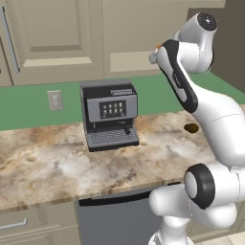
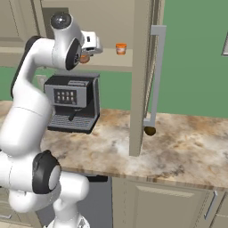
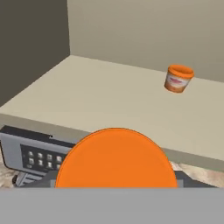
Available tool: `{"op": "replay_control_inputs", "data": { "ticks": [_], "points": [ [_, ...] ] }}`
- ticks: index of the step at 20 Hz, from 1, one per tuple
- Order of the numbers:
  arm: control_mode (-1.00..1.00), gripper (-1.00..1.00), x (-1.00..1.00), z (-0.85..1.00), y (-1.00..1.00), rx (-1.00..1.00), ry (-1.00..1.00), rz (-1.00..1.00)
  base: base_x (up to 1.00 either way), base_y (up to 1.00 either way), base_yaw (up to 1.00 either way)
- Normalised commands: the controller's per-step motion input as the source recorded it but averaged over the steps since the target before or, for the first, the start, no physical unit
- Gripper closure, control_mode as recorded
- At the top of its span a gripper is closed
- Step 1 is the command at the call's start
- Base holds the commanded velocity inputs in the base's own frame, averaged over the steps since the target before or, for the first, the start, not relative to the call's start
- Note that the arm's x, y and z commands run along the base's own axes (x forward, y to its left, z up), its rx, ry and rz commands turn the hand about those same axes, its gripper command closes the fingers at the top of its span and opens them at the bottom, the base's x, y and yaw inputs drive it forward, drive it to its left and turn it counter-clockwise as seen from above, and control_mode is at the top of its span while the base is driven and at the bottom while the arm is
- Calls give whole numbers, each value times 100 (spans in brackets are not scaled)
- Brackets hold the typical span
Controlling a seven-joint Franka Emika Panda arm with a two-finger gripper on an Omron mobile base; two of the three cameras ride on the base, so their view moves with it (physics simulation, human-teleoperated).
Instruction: Pick the boxed food and jam from the counter and place them in the cabinets closest to them.
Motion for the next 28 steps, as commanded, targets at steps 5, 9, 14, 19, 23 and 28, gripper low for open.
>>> {"op": "replay_control_inputs", "data": {
  "ticks": [5,9,14,19,23,28],
  "points": [
    [-100,100,35,0,5,0,13,-2,0,0,0],
    [-100,100,20,0,1,0,4,-1,0,0,0],
    [-100,100,1,-6,0,0,0,0,0,0,0],
    [-100,100,1,0,0,0,-1,0,0,0,0],
    [-100,100,11,-4,0,0,0,0,0,0,0],
    [-100,100,16,-15,0,0,0,0,0,0,0]
  ]
}}
